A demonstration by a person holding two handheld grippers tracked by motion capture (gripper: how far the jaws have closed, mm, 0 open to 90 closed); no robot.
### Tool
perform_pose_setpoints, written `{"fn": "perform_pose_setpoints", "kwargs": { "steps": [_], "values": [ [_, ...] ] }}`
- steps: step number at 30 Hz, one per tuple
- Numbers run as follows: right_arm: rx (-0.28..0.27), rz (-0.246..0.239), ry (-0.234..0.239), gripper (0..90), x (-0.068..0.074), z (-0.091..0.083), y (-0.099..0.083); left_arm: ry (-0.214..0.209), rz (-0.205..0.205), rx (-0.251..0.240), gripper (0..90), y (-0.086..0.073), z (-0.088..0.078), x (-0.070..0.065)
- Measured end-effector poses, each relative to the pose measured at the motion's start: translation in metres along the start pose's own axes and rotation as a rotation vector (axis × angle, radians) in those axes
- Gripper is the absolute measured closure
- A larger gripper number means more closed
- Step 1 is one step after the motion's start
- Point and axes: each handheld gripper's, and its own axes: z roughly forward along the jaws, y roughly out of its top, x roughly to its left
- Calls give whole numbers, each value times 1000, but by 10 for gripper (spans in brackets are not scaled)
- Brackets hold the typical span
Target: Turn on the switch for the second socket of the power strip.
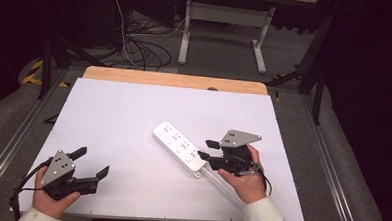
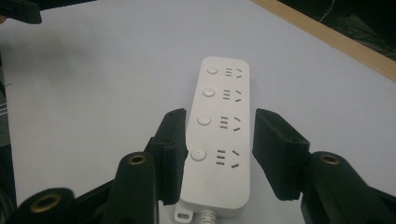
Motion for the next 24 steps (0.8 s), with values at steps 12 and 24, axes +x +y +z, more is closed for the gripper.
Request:
{"fn": "perform_pose_setpoints", "kwargs": {
  "steps": [12, 24],
  "values": [
    [1, -3, 48, 568, 2, 16, 13, -1, 2, 1, 103, 0, 0, 0],
    [11, 31, 111, 596, 1, 34, 20, -4, 2, 2, 103, 0, 0, 0]
  ]
}}
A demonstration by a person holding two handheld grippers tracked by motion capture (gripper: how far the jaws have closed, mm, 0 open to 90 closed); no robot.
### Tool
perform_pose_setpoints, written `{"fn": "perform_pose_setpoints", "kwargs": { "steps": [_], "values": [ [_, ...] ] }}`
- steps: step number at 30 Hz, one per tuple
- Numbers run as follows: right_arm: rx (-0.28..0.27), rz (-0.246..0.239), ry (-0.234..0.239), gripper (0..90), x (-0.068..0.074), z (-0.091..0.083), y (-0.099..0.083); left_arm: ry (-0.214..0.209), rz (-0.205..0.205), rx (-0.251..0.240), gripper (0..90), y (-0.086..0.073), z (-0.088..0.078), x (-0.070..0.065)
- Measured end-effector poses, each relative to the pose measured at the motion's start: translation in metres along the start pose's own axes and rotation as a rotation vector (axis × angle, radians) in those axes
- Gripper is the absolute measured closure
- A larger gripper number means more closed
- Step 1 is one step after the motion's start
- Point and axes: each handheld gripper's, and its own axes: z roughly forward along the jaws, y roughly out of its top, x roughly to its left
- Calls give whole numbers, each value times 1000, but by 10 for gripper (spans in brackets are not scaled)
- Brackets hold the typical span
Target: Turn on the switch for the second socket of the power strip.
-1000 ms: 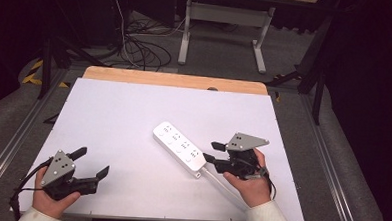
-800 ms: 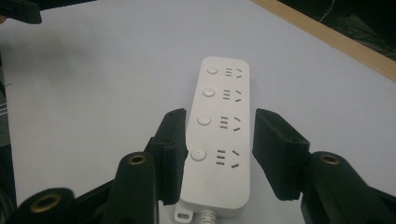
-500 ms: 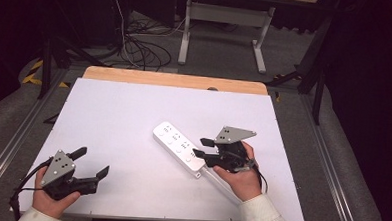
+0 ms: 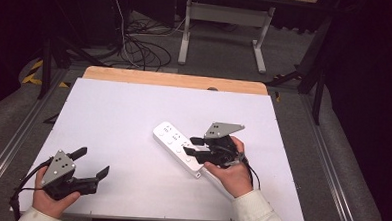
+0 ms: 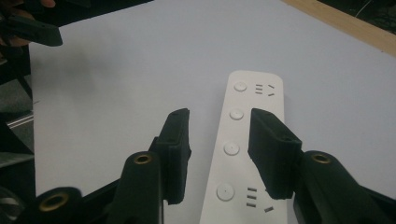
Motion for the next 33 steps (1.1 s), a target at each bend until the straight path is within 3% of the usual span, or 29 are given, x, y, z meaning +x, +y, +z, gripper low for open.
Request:
{"fn": "perform_pose_setpoints", "kwargs": {
  "steps": [4, 7, 12, 18, 33],
  "values": [
    [1, 19, 17, 637, -2, 2, 0, 0, 0, -1, 103, 0, 0, 0],
    [3, 44, 18, 757, -5, 6, 0, -2, 1, 0, 103, 0, 0, 0],
    [23, 26, 2, 900, -3, 13, 2, 0, 1, -1, 103, 0, 0, 0],
    [44, -50, -27, 900, 1, 30, 2, -1, 0, 1, 104, 0, 0, 0],
    [102, -35, -50, 900, -5, 57, -4, 1, 2, 2, 103, 0, 0, 0]
  ]
}}
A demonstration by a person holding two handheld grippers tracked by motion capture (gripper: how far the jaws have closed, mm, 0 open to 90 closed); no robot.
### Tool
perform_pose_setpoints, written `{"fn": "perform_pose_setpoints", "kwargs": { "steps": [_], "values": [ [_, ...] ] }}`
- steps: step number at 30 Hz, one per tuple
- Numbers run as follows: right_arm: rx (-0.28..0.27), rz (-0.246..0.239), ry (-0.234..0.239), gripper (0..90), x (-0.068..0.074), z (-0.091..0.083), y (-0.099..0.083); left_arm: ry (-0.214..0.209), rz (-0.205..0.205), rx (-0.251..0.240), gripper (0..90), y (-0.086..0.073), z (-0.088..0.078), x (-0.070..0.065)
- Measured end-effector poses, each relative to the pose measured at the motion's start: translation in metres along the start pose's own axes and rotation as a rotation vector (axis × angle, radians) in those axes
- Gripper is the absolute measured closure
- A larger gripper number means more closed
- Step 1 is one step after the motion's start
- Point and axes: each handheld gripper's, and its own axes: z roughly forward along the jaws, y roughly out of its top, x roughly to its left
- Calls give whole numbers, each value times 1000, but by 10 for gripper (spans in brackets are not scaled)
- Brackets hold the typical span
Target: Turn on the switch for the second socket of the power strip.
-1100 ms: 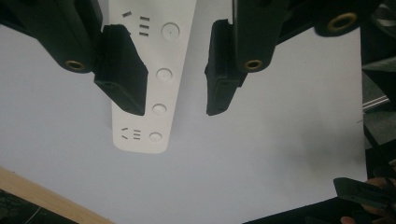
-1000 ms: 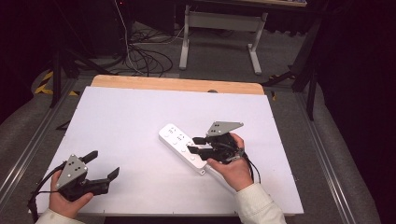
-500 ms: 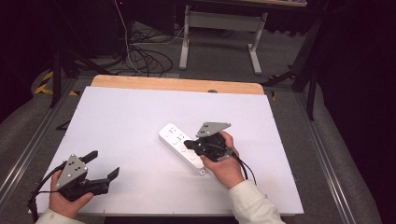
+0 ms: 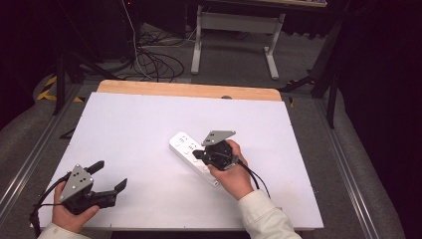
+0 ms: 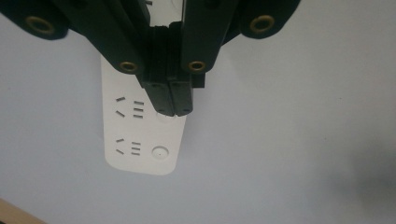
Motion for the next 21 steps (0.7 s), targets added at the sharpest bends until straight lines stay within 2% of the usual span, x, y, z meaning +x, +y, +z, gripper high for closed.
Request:
{"fn": "perform_pose_setpoints", "kwargs": {
  "steps": [4, 9, 21],
  "values": [
    [12, 8, 3, 900, -1, 4, -1, 0, -2, -1, 104, 0, 0, 0],
    [29, 44, 3, 900, -3, 11, -4, -2, -7, -2, 103, 0, 0, 0],
    [55, 51, 1, 900, -4, 18, -8, 1, -6, 2, 103, 0, 1, 0]
  ]
}}
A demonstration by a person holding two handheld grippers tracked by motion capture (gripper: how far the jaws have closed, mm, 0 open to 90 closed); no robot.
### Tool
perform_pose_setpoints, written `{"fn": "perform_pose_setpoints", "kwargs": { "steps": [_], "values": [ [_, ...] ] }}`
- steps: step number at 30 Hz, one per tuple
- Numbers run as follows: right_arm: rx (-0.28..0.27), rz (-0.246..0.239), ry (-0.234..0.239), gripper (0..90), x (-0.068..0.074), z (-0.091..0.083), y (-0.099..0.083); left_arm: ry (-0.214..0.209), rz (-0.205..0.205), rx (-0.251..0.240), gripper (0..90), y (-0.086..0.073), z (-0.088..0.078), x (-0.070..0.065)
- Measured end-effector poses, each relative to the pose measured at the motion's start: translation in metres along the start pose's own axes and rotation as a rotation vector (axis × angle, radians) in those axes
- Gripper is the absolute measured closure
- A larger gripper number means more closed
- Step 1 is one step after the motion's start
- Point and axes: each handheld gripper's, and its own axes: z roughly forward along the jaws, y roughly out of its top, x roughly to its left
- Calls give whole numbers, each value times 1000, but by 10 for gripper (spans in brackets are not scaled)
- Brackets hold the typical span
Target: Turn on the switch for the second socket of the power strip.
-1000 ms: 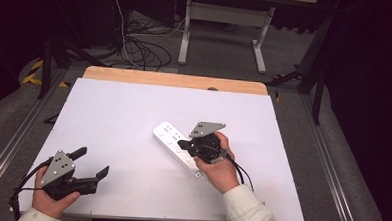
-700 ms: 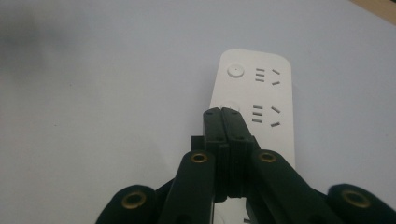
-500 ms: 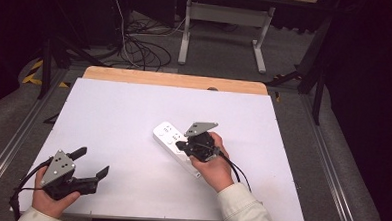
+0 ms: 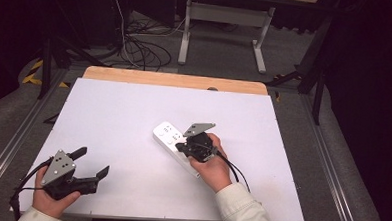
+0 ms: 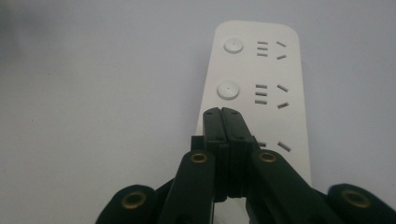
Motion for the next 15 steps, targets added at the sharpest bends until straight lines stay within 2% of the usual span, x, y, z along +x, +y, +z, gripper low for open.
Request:
{"fn": "perform_pose_setpoints", "kwargs": {
  "steps": [5, 15],
  "values": [
    [7, 4, -2, 900, 1, 3, -2, 0, -1, -1, 103, 0, 0, 0],
    [6, -17, -20, 900, 2, 4, -2, 0, 0, -1, 103, 0, 0, 0]
  ]
}}
